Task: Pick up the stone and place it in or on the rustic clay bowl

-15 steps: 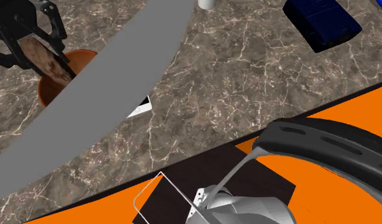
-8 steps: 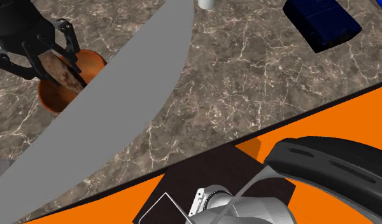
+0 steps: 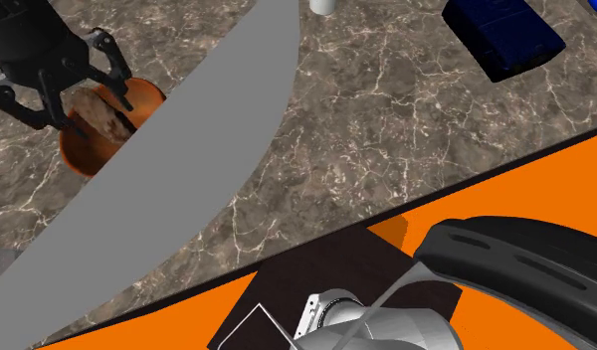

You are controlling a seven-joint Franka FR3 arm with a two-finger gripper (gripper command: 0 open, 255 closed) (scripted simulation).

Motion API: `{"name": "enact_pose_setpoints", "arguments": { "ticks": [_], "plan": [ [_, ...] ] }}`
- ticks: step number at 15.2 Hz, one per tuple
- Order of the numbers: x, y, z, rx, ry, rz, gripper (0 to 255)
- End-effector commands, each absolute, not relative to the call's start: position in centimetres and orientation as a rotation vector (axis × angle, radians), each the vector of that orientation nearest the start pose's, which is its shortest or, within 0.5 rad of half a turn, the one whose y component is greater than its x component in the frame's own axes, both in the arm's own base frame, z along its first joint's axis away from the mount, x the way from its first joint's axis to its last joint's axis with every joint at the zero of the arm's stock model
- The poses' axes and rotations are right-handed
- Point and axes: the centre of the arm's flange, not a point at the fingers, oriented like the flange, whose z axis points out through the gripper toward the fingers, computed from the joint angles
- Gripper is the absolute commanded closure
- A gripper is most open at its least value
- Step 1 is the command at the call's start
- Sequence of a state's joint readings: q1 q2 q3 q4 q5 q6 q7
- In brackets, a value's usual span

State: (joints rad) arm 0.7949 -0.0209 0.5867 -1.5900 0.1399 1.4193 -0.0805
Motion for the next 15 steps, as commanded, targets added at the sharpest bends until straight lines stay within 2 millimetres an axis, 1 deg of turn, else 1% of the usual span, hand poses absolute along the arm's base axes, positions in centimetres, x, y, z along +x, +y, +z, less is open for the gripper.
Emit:
{"name": "enact_pose_setpoints", "arguments": {
  "ticks": [1, 5, 8, 9, 15],
  "plan": [
    [8.1, 52.6, 61.4, -2.310, -2.092, 0.312, 0],
    [8.1, 52.6, 61.4, -2.310, -2.092, 0.312, 0],
    [8.7, 53.1, 65.3, -2.310, -2.092, 0.312, 0],
    [8.8, 53.2, 66.3, -2.310, -2.092, 0.312, 0],
    [8.8, 53.2, 66.3, -2.310, -2.092, 0.312, 0]
  ]
}}
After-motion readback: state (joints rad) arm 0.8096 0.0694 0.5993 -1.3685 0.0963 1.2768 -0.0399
